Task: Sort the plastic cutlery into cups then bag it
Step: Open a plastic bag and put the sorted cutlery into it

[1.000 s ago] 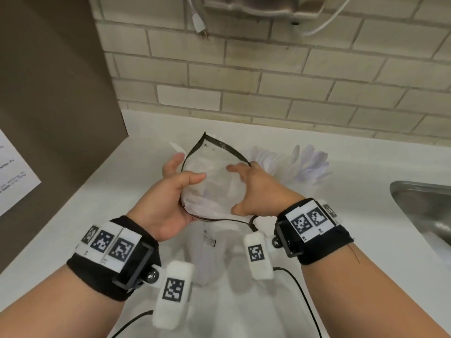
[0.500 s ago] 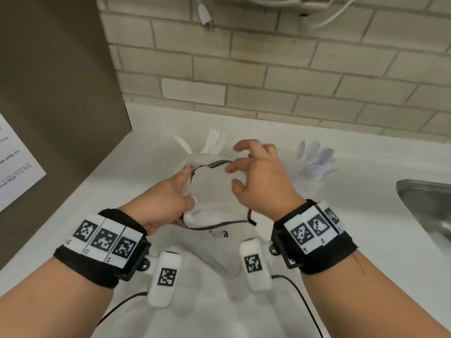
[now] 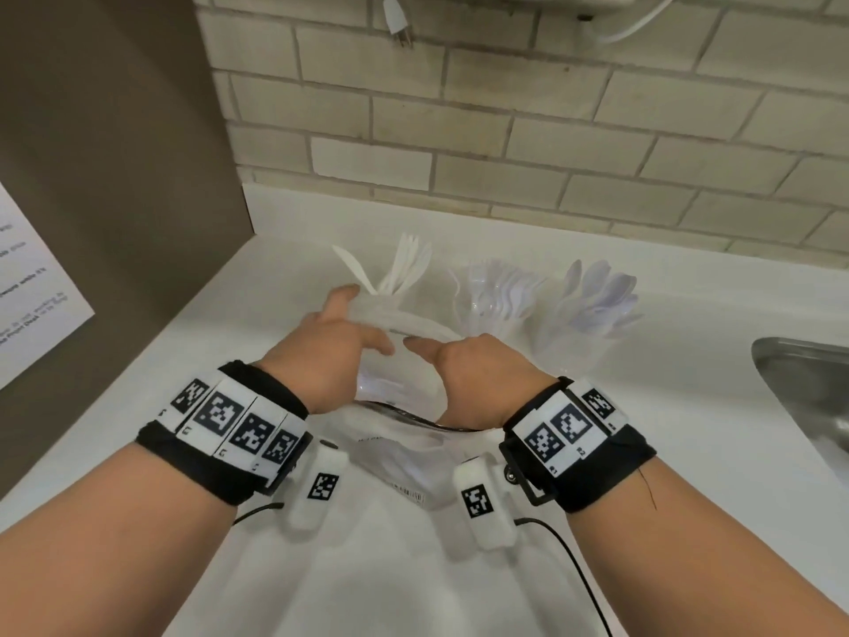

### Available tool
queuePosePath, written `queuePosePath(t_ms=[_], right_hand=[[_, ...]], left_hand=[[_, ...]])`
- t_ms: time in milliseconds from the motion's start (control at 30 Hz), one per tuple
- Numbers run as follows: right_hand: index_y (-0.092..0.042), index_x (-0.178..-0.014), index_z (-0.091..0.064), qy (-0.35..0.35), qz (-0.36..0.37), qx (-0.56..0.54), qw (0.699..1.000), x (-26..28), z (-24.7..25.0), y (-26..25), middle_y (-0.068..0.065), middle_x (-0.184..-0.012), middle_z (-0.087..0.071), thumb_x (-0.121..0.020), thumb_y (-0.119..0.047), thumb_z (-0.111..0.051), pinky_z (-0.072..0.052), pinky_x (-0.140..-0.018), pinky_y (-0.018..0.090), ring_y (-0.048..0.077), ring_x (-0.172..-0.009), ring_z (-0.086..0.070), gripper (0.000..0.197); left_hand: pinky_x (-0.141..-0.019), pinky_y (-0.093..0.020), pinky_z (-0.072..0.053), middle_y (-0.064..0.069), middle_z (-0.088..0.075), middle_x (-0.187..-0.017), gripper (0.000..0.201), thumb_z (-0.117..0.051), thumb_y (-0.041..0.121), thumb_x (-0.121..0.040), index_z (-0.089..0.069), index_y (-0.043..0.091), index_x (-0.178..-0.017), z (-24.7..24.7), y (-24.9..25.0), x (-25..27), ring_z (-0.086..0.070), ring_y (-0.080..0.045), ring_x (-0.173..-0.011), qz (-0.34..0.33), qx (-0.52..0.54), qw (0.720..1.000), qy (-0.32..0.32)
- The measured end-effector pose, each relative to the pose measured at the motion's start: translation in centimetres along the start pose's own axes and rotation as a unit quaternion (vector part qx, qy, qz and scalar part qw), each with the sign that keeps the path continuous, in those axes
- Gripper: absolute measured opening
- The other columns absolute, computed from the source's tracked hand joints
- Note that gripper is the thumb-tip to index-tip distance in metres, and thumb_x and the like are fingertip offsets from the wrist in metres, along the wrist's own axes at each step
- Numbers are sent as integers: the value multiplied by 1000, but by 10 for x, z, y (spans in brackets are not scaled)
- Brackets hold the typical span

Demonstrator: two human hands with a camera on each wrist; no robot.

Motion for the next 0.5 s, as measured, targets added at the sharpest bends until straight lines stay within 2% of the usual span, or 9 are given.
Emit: queuePosePath(t_ms=[67, 167, 200, 233, 300, 333, 400, 433, 500], right_hand=[[-31, -148, -18, 9, 10, -1, 1000, 2, 4, -1, -2, -107, -66, -75, -46, -67, -37, -93, 35, 24, -102, -60, 90], [-34, -143, -33, -12, 43, -58, 997, 3, 3, -13, -13, -120, -61, -82, -33, -61, -27, -104, 42, 13, -114, -55, 67], [-35, -142, -35, -43, 50, -66, 996, 3, -2, -17, -15, -123, -61, -86, -31, -56, -21, -109, 46, 13, -117, -54, 59], [-35, -141, -36, -78, 48, -59, 994, 2, -10, -20, -13, -123, -62, -90, -28, -50, -15, -112, 50, 15, -118, -54, 53], [-32, -140, -37, -122, 27, -23, 992, -1, -23, -18, -5, -116, -65, -97, -27, -40, -8, -113, 53, 20, -117, -54, 43], [-29, -139, -38, -122, 14, -11, 992, -3, -26, -14, -1, -114, -65, -98, -29, -38, -7, -114, 52, 22, -117, -55, 41], [-26, -142, -34, -94, -6, -20, 995, -5, -27, -7, 3, -120, -64, -96, -39, -44, -6, -116, 49, 23, -120, -53, 49], [-25, -145, -30, -77, -6, -30, 997, -5, -25, -5, 4, -123, -63, -93, -43, -49, -5, -118, 47, 23, -121, -53, 58], [-23, -149, -22, -63, 8, -44, 997, -7, -24, -8, 6, -116, -66, -87, -44, -58, -3, -119, 46, 21, -118, -55, 75]], left_hand=[[-93, -35, -49, -1, -16, -146, 60, -54, 0, -79, -51, 29, -131, -8, -3, -4, -54, -25, -105, 8, -25, 999, -33], [-83, -35, -49, -9, -34, -130, 28, -50, 15, -90, -56, 7, -117, -5, -9, -10, -56, -25, -84, 100, 0, 995, 21], [-78, -33, -47, -10, -37, -126, 28, -49, 22, -93, -57, 4, -113, -4, -9, -10, -54, -24, -80, 125, 0, 991, 37], [-73, -32, -44, -10, -38, -123, 28, -51, 25, -93, -57, 5, -111, -3, -6, -10, -53, -24, -78, 131, -5, 990, 54], [-70, -31, -45, -10, -38, -120, 24, -57, 10, -86, -57, 10, -110, -2, -2, -10, -53, -25, -73, 92, -1, 993, 81], [-68, -28, -44, -9, -39, -118, 29, -53, 0, -83, -57, 14, -108, -4, -4, -9, -52, -25, -71, 65, 8, 995, 75], [-59, -22, -39, -7, -39, -113, 40, -47, -6, -80, -59, 23, -106, -8, -13, -4, -49, -20, -68, 39, 3, 999, 29], [-59, -21, -39, -4, -38, -112, 48, -48, -3, -82, -59, 31, -113, -10, -20, -1, -49, -17, -68, 45, -13, 999, -3], [-70, -24, -47, -2, -32, -114, 61, -52, 10, -83, -45, 40, -135, -15, -35, 8, -54, -16, -75, 77, -65, 993, -59]])
Point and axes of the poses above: each hand's wrist, its own x-axis away from the middle knuckle, its own z-axis out of the back of the hand, y = z × x, the point moved 7 cm from there along -x, towards the middle knuckle
